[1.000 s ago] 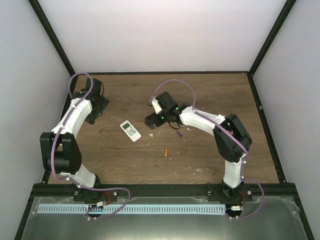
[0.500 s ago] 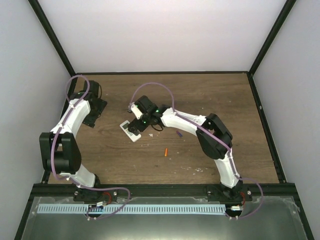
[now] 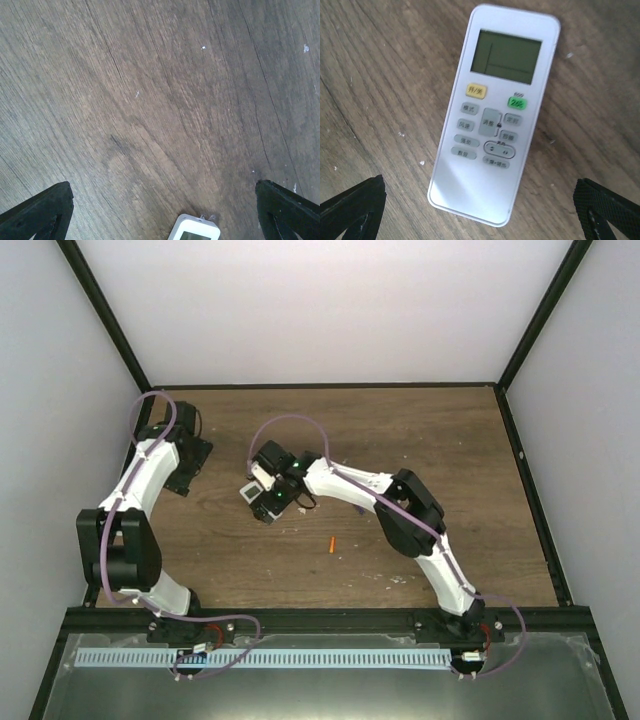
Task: Load the batteries into the remote control
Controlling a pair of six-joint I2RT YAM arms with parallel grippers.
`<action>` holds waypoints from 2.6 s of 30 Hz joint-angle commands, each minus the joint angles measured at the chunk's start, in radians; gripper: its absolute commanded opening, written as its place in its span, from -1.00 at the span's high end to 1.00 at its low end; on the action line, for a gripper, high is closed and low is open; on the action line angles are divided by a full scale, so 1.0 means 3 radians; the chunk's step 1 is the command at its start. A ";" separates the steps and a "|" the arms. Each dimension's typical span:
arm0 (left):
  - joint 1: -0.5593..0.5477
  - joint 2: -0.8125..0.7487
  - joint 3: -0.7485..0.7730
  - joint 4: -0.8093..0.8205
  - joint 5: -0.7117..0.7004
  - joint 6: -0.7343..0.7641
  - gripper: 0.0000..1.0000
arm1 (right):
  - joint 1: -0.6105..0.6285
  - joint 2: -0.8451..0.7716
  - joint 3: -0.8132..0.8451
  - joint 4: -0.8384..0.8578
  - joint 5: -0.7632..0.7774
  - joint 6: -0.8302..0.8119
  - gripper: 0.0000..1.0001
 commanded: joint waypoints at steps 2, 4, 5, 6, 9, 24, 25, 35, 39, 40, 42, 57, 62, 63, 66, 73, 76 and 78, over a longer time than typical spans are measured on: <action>0.0019 -0.0110 -0.0014 -0.0076 0.0012 -0.0073 -1.00 | 0.0113 0.0167 0.0271 -0.0317 0.0109 0.0050 -1.00; 0.0023 -0.0120 -0.0018 -0.0081 0.0012 -0.0077 -0.99 | 0.0138 0.0222 0.0343 -0.0391 0.0163 0.0061 -1.00; 0.0023 -0.0128 -0.0022 -0.0079 0.0012 -0.0078 -0.99 | 0.0154 0.0264 0.0382 -0.0429 0.0187 0.0078 -1.00; 0.0023 -0.0134 -0.0027 -0.0076 0.0015 -0.0079 -1.00 | 0.0160 0.0290 0.0413 -0.0460 0.0206 0.0091 -1.00; 0.0031 -0.0159 -0.0047 -0.0069 0.0020 -0.0071 -0.99 | 0.0177 0.0353 0.0483 -0.0515 0.0235 0.0124 -1.00; 0.0089 -0.0298 -0.0190 0.0004 0.0080 -0.0027 -0.99 | 0.0265 0.0604 0.0713 -0.0763 0.0344 0.0216 -0.87; 0.0094 -0.0308 -0.0197 0.0012 0.0086 -0.0026 -0.99 | 0.0269 0.0624 0.0737 -0.0777 0.0349 0.0209 -0.84; 0.0159 -0.0351 -0.0248 0.0062 0.0133 0.0000 -0.98 | 0.0292 0.0729 0.0818 -0.0890 0.0546 0.0154 -0.57; 0.0175 -0.0352 -0.0251 0.0093 0.0149 0.0011 -0.98 | 0.0290 0.0740 0.0814 -0.0888 0.0616 0.0136 -0.39; 0.0176 -0.0350 -0.0254 0.0100 0.0159 0.0017 -0.98 | 0.0292 0.0741 0.0812 -0.0881 0.0634 0.0135 -0.33; 0.0186 -0.0341 -0.0262 0.0119 0.0166 0.0044 -0.98 | 0.0290 0.0735 0.0797 -0.0866 0.0679 0.0124 -0.16; 0.0218 -0.0597 -0.0801 0.1032 0.1098 0.0493 -0.97 | 0.0101 0.0103 0.0139 -0.0456 0.0866 0.0245 0.36; 0.0222 -0.0732 -0.1193 0.1769 0.1690 0.0387 -0.93 | -0.0098 -0.0337 -0.0309 -0.0175 0.0711 0.0365 0.36; 0.0222 -0.0751 -0.1257 0.1911 0.1779 0.0375 -0.91 | -0.0123 -0.0411 -0.0378 -0.0119 0.0660 0.0378 0.36; 0.0215 -0.0771 -0.1369 0.2214 0.1998 0.0373 -0.86 | -0.0145 -0.0520 -0.0443 -0.0085 0.0579 0.0398 0.36; 0.0011 -0.0591 -0.1365 0.2682 0.2375 0.0407 -0.81 | -0.0144 -0.0588 -0.0370 -0.0181 0.0404 0.0427 0.36; -0.0133 -0.0495 -0.1353 0.2907 0.2434 0.0357 -0.77 | -0.0146 -0.0656 -0.0371 -0.0199 0.0347 0.0451 0.36; -0.0189 -0.0432 -0.1342 0.3008 0.2471 0.0354 -0.73 | -0.0146 -0.0716 -0.0395 -0.0179 0.0336 0.0464 0.37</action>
